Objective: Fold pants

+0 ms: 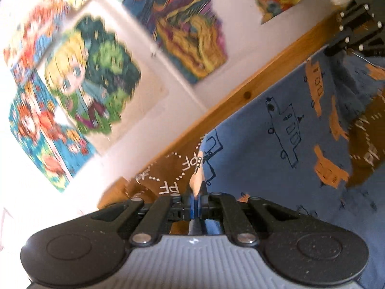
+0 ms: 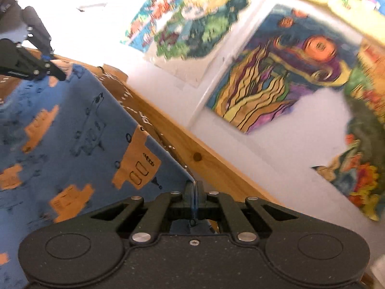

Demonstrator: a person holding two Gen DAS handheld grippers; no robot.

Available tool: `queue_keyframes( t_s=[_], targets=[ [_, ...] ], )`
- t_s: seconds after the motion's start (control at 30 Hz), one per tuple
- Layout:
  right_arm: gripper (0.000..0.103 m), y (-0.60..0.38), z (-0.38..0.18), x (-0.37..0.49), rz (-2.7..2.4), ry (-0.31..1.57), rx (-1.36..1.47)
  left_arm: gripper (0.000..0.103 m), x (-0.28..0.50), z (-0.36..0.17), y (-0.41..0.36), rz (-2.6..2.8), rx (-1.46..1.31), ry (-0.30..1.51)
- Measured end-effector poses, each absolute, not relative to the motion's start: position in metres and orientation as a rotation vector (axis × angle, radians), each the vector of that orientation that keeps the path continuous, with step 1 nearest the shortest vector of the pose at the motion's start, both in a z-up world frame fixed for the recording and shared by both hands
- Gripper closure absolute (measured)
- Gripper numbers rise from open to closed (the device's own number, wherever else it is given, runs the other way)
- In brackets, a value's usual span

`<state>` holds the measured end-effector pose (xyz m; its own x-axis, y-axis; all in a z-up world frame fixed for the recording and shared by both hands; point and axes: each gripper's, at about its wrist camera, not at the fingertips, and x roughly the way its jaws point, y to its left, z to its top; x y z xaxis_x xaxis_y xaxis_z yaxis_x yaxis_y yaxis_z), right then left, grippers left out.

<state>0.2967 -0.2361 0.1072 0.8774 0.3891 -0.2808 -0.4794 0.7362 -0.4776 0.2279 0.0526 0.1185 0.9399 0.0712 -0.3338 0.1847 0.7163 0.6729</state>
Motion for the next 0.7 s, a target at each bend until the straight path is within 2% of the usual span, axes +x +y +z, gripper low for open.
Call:
queue_keyframes(
  t_s=[0.27,0.6,0.7],
  targets=[
    [0.103,-0.256,0.089,0.181,0.518,0.181,-0.625,0.1,0.135,0.084,0.035,-0.159,1.003,0.239],
    [0.103,-0.25,0.015,0.096,0.518,0.328,-0.663,0.099,0.093,0.001,0.033,-0.286,1.177,0.379],
    [0.103,-0.243,-0.002,0.085,0.519,0.351,-0.657,0.094,0.091,-0.011,0.038,-0.301,1.174,0.448]
  ],
)
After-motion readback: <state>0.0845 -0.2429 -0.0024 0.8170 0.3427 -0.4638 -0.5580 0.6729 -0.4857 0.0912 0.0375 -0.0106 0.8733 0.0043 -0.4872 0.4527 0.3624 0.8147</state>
